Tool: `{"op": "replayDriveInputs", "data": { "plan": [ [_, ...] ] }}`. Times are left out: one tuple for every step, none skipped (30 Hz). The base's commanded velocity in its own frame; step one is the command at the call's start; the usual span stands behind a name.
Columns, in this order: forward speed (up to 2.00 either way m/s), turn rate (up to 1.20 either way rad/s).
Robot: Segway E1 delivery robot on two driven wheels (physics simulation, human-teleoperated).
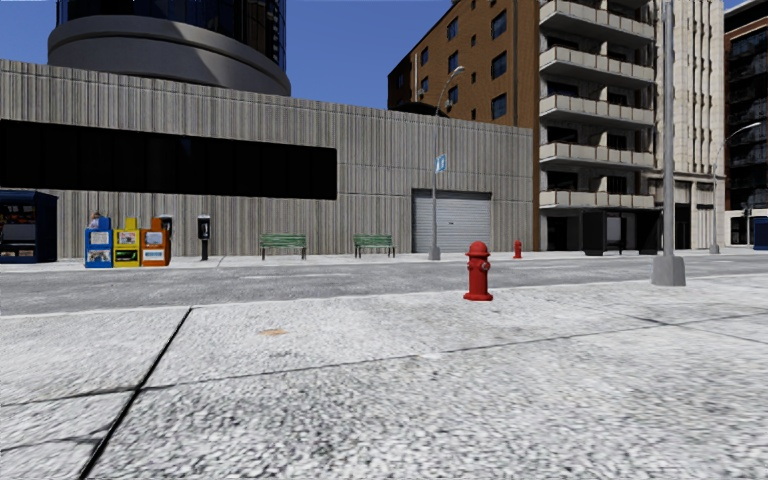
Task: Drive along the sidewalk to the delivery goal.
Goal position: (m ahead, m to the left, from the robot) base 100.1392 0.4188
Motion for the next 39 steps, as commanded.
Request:
{"op": "replayDriveInputs", "data": {
  "plan": [
    [2.00, -0.32],
    [2.00, -0.32],
    [2.00, -0.42],
    [2.00, -0.50],
    [2.00, -0.55],
    [2.00, -0.55],
    [2.00, -0.57],
    [2.00, -0.58],
    [2.00, -0.58],
    [2.00, -0.59],
    [2.00, -0.59],
    [2.00, -0.59],
    [2.00, -0.59],
    [2.00, -0.59],
    [2.00, -0.59],
    [2.00, -0.59],
    [2.00, -0.59],
    [2.00, -0.59],
    [2.00, -0.59],
    [2.00, -0.59],
    [2.00, -0.59],
    [2.00, -0.59],
    [2.00, -0.59],
    [2.00, -0.59],
    [2.00, -0.59],
    [2.00, -0.59],
    [2.00, -0.59],
    [2.00, -0.59],
    [2.00, -0.59],
    [2.00, -0.59],
    [2.00, -0.59],
    [2.00, -0.59],
    [2.00, -0.59],
    [2.00, -0.59],
    [2.00, -0.59],
    [2.00, -0.59],
    [2.00, -0.59],
    [2.00, -0.59],
    [2.00, -0.59]
  ]
}}
